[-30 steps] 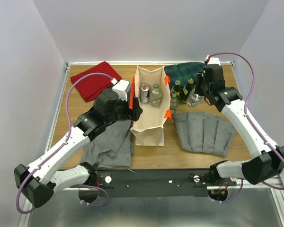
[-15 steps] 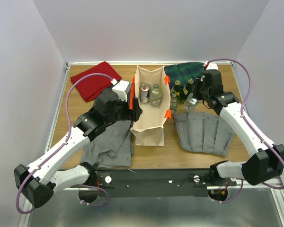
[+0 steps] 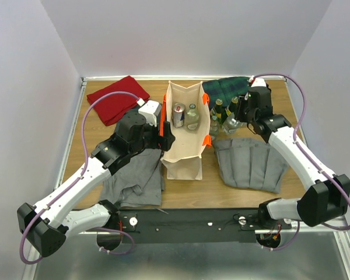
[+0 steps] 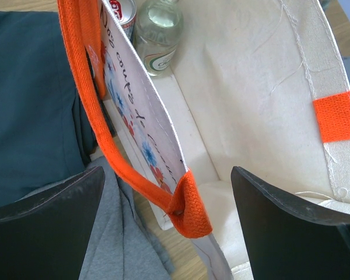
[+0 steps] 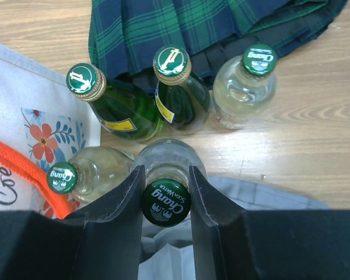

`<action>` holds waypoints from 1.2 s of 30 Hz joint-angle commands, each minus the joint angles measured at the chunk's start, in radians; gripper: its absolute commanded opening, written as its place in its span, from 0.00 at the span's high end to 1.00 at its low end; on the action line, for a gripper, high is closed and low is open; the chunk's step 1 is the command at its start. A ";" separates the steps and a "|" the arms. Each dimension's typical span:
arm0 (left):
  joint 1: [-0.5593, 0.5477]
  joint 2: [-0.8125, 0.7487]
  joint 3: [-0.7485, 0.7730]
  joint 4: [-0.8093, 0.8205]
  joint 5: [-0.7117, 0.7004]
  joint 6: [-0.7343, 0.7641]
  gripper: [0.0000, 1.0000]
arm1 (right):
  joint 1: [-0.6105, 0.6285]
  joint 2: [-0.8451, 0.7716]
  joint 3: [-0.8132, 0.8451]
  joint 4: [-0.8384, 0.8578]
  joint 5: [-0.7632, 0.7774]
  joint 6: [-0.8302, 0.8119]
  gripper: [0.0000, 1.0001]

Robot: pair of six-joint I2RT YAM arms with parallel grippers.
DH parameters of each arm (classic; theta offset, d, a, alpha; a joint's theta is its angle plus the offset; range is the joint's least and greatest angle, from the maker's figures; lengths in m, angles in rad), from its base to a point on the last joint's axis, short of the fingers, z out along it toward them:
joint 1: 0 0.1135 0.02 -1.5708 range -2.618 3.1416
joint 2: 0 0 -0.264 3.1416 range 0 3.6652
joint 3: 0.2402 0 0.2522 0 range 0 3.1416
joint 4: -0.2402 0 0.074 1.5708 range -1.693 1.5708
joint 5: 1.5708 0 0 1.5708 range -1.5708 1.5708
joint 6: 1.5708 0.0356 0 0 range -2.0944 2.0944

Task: Take the beverage out of the canvas bag
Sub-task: Place the drink at the center of the board.

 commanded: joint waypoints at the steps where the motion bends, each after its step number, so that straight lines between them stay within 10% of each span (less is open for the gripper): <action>1: 0.006 -0.017 -0.007 -0.005 0.005 -0.004 0.01 | -0.007 0.022 0.005 0.162 -0.023 0.007 0.99; 36: 0.006 -0.017 -0.018 -0.009 -0.006 -0.005 0.01 | -0.005 0.134 -0.046 0.259 -0.057 0.021 0.99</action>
